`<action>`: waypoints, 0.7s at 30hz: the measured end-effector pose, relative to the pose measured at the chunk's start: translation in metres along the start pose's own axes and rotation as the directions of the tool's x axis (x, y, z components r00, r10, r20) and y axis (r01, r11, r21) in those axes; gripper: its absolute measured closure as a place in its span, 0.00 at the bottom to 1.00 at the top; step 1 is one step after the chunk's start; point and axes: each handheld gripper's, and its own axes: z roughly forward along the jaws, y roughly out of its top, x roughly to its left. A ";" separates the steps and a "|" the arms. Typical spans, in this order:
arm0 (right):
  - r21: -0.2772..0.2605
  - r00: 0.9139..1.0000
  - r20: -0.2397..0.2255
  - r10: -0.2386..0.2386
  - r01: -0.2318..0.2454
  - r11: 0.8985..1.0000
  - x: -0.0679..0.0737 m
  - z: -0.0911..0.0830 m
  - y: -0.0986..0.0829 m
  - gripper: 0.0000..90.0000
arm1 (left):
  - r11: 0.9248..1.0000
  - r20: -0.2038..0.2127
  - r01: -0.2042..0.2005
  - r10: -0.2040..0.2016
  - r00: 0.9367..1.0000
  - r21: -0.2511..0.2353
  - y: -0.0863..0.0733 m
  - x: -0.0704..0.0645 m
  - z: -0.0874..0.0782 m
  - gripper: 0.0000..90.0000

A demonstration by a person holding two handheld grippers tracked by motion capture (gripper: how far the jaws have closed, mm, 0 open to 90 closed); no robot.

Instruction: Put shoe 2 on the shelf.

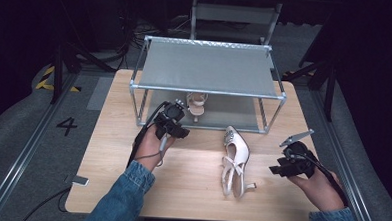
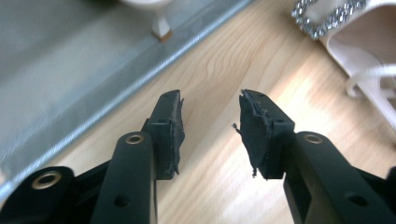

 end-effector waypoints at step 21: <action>-0.063 0.979 -0.105 -0.172 0.166 0.984 0.044 0.003 0.051 0.60 | 0.996 -0.036 0.092 -0.091 0.995 0.020 -0.044 0.025 -0.026 0.61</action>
